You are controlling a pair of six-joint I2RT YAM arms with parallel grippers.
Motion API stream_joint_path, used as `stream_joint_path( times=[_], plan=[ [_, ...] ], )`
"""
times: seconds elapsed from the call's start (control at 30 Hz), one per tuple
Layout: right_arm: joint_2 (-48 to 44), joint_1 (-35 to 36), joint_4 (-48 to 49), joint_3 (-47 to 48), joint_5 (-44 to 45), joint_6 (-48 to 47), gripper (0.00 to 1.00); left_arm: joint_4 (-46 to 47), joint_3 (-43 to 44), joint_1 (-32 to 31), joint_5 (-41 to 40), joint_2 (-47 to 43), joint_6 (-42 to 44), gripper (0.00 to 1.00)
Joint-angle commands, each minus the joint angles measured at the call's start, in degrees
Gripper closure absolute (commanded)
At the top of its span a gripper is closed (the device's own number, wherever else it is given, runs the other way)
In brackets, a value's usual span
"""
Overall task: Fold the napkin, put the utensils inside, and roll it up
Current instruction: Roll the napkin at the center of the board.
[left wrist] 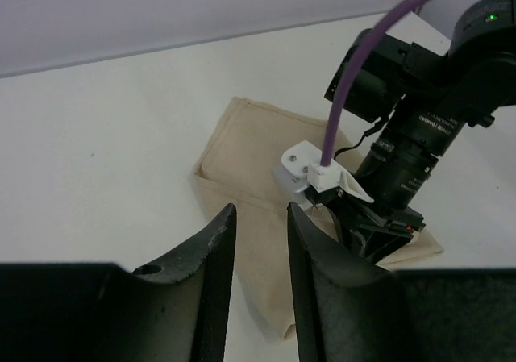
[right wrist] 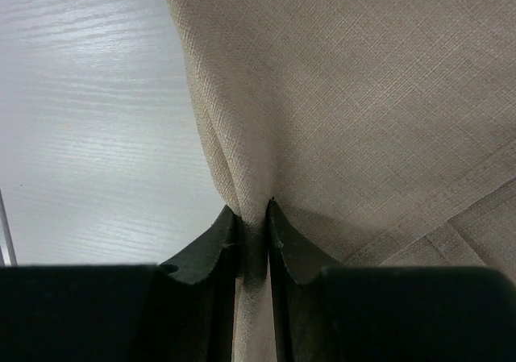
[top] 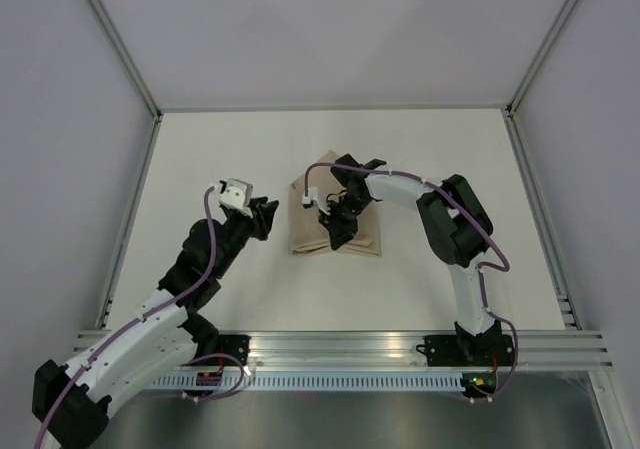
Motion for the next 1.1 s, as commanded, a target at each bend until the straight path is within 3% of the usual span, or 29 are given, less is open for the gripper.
stream_joint_path(
  times=[0.0,0.43,0.83,1.07],
  plan=[
    [5.9,-1.7,-9.6,1.0,0.5,-3.4,0.87,1.9,0.1,-3.4,-4.8,3.3,4.8,0.63],
    [10.3,-3.1,-13.3,4.7,0.0,-4.9,0.87,9.8,-1.2,-19.8,-7.7,19.4,18.1,0.63],
    [12.8,-3.4,-15.6,7.7,0.1,-4.7,0.87,10.5,4.1,-25.6,-3.9,36.3,29.0,0.55],
    [13.5,-3.8,-16.0,8.1,0.1,-4.5,0.87,13.7,6.3,-27.4,-7.4,44.8,35.3,0.52]
  ],
)
